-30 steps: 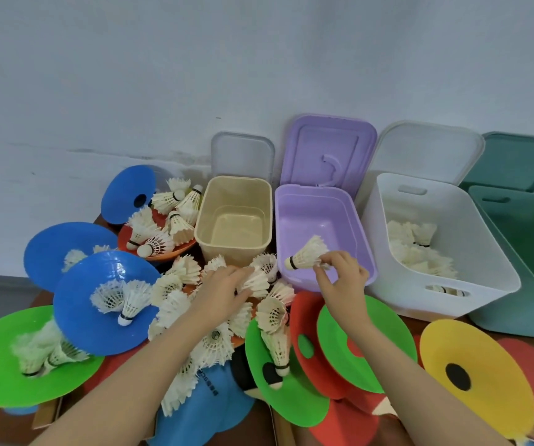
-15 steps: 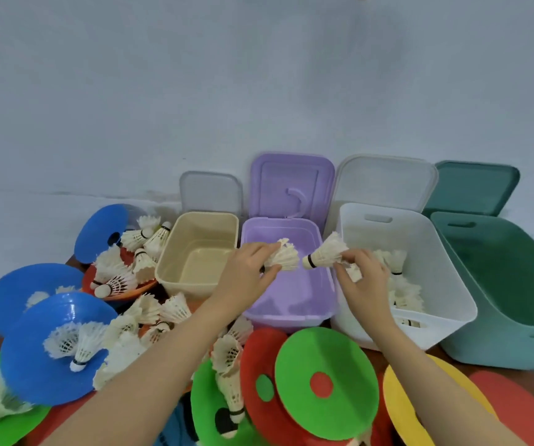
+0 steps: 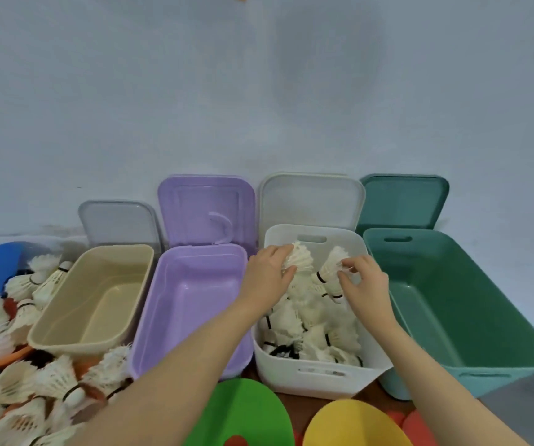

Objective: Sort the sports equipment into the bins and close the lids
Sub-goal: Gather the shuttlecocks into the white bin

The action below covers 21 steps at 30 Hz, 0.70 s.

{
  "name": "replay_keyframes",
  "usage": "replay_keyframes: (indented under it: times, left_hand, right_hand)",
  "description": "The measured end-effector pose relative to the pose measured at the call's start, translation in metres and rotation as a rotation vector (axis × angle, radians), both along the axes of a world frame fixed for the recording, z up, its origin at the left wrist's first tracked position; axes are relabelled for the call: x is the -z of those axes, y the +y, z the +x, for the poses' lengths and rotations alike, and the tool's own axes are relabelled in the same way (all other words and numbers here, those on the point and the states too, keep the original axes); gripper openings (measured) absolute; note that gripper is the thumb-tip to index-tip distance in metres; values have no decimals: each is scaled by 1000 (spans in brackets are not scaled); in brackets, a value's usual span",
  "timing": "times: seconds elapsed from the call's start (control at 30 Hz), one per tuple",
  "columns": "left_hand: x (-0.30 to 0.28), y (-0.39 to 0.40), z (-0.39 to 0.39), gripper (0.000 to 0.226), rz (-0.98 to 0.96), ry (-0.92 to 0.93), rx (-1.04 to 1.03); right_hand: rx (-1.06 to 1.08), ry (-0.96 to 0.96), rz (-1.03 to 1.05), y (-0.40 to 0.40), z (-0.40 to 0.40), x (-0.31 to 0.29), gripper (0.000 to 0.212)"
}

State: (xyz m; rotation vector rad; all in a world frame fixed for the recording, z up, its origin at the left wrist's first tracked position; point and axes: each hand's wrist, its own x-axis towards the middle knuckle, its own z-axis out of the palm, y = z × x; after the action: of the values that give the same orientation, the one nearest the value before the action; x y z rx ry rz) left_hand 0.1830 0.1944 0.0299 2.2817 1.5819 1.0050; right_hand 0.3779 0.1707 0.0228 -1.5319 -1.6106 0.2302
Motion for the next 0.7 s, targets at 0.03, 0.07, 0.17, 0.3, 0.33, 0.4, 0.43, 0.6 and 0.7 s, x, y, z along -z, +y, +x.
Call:
replay_keyframes:
  times: [0.03, 0.07, 0.17, 0.3, 0.33, 0.4, 0.43, 0.6, 0.7]
  left_hand:
    - [3, 7, 7, 41, -23, 15, -11]
    - [5, 13, 13, 43, -48, 24, -24]
    - [10, 28, 25, 50, -158, 130, -54]
    - [15, 31, 24, 52, -170, 331, -85]
    - [15, 28, 21, 51, -153, 353, -84]
    - [13, 20, 11, 50, -115, 391, -83]
    - [11, 15, 6, 50, -100, 398, -81]
    - [-2, -19, -33, 52, -15, 356, -80]
    - [-7, -41, -61, 57, -38, 384, -94]
  right_hand:
    - [0, -21, -27, 8, 7, 4, 13]
    - [2, -53, -61, 15, 12, 7, 13]
    - [30, -214, -177, 32, 21, 15, 23]
    - [-8, -280, -240, 35, 21, 19, 35]
    - [-22, -285, -238, 33, 19, 19, 35]
    - [-59, -276, -237, 27, 13, 18, 36]
    - [-77, -261, -234, 23, 9, 17, 36]
    - [-153, -230, -183, 3, -18, 12, 32]
    - [-204, -201, -110, -10, -39, 10, 28]
